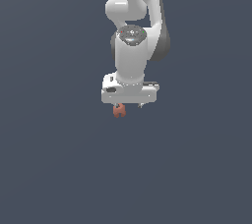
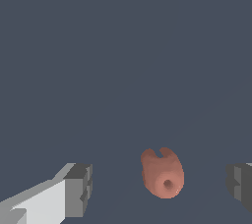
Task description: Pick up the object and move it to a goal position.
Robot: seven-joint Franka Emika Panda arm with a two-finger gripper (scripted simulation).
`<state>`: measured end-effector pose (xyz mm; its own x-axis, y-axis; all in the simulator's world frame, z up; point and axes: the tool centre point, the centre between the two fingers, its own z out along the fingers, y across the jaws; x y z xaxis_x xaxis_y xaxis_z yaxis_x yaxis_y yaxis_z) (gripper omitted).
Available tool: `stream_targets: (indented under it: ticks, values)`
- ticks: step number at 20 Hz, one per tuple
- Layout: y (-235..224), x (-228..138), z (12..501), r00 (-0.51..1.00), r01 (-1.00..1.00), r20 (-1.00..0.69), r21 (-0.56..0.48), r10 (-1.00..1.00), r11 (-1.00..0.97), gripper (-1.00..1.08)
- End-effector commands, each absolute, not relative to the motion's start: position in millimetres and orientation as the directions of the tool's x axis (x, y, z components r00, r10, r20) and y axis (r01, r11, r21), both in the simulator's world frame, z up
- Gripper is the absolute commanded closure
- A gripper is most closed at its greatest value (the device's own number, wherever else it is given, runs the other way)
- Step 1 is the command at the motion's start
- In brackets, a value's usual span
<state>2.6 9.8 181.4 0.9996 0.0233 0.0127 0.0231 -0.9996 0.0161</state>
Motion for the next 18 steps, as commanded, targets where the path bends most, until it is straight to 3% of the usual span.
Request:
stream_targets:
  ticks: [1, 18]
  values:
    - [9.8, 2.6, 181.4, 1.000, 0.023, 0.013, 0.016, 0.023, -1.000, -0.92]
    - [-17.6, -2.4, 175.7, 1.000, 0.004, 0.017, 0.011, 0.004, -1.000, -0.92]
